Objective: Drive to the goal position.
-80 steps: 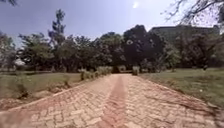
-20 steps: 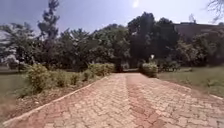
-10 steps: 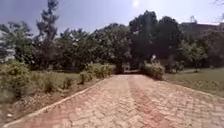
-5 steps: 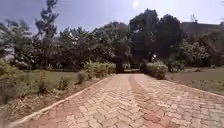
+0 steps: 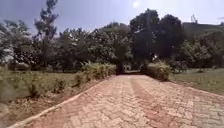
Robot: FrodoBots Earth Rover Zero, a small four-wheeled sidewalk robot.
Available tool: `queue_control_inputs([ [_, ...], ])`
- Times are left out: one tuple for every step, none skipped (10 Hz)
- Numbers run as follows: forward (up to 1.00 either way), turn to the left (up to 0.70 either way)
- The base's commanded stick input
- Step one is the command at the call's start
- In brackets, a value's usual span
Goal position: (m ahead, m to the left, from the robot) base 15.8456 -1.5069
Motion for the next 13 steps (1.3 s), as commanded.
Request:
queue_control_inputs([
  [0.70, -0.35],
  [0.70, -0.35],
  [0.70, -0.35],
  [0.70, -0.35],
  [0.70, -0.35],
  [0.70, -0.16],
  [0.70, -0.02],
  [0.70, 0.00],
  [0.70, 0.00],
  [0.70, 0.00],
  [0.70, 0.00],
  [0.70, 0.00],
  [0.70, 0.00],
])
